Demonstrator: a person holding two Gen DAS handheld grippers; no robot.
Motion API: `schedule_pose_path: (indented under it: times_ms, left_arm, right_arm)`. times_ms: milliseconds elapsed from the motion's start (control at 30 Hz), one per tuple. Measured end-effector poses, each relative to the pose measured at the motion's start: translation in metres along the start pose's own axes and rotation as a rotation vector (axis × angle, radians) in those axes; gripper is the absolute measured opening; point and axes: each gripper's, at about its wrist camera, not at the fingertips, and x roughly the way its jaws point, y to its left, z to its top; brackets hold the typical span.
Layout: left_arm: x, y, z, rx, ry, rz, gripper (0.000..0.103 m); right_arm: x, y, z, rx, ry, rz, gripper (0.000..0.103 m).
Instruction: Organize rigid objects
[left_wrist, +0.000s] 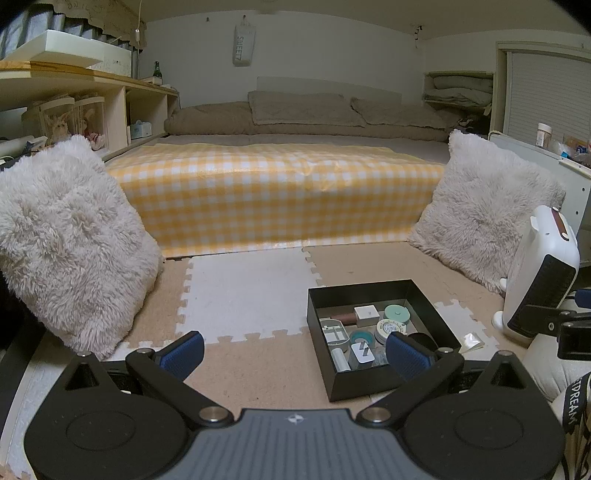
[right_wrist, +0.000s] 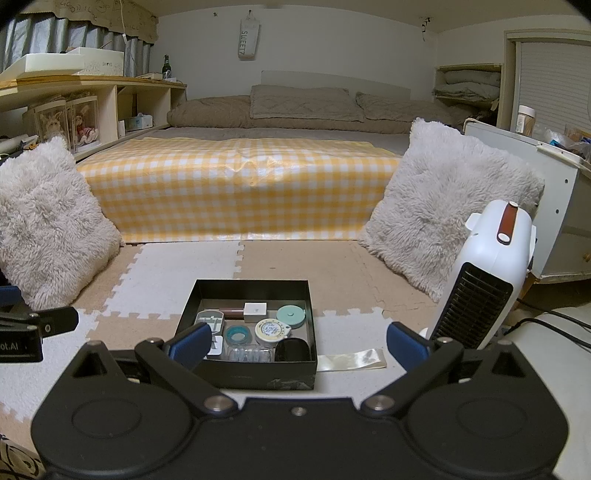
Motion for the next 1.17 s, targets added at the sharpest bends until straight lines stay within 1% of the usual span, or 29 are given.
schedule_pose_path:
  times_ms: [1167]
  left_arm:
    - [0.0014, 0.0031, -0.0038, 0.001, 0.006, -0.001, 0.103]
  right_arm:
    - [-0.0001, -0.0003, 0.0001, 0.001, 0.0, 0.001, 0.102]
